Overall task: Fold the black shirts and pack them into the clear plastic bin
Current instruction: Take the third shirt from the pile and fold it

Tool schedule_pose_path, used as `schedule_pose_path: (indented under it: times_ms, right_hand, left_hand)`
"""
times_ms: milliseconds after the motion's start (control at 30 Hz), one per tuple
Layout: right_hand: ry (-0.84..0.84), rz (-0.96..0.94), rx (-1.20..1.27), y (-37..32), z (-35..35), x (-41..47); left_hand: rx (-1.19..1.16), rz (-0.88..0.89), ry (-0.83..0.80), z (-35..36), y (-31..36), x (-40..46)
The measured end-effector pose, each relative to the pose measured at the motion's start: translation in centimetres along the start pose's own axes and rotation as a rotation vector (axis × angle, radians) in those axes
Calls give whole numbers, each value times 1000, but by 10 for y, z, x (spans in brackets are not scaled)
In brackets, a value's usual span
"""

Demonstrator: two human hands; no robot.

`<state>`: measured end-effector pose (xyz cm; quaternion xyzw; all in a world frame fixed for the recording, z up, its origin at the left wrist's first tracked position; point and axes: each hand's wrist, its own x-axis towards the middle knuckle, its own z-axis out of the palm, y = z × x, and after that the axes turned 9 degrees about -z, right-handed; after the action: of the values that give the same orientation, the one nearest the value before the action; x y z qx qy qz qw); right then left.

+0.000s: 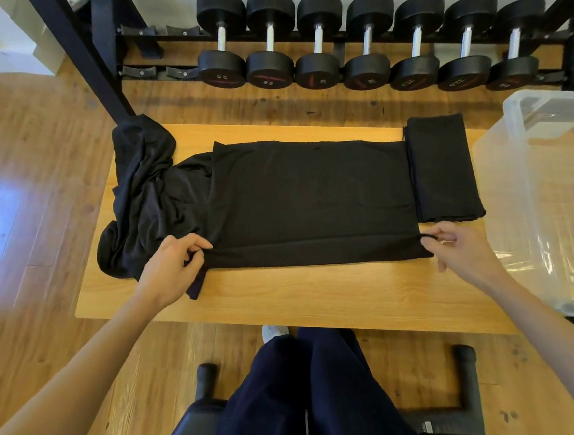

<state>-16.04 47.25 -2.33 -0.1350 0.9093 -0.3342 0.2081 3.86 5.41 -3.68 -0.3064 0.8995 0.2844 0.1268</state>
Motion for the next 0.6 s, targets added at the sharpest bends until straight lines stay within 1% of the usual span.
schedule_pose_path:
  times_ms: [100, 167, 267, 333, 400, 467, 533, 600]
  right_hand:
    - [7, 25, 98, -9, -8, 19]
    - [24, 44, 173, -14, -13, 32]
    - [41, 57, 218, -19, -18, 49]
    - [47, 72, 232, -21, -20, 59]
    - [50, 93, 230, -23, -23, 70]
    - [50, 107, 225, -27, -26, 79]
    - [54, 105, 198, -30, -29, 87]
    - [61, 94, 149, -32, -31, 95]
  left_hand:
    - [-100, -1, -39, -11, 14, 13]
    - [-216, -47, -65, -19, 22, 22]
    - [-384, -125, -134, -29, 30, 35]
    - [-371, -149, -173, -34, 33, 43]
    - [-273, -169, -185, -37, 34, 53]
    - [-229, -205, -192, -39, 35, 64]
    - [-264, -233, -206, -41, 39, 73]
    - [-358, -268, -197, -45, 47, 80]
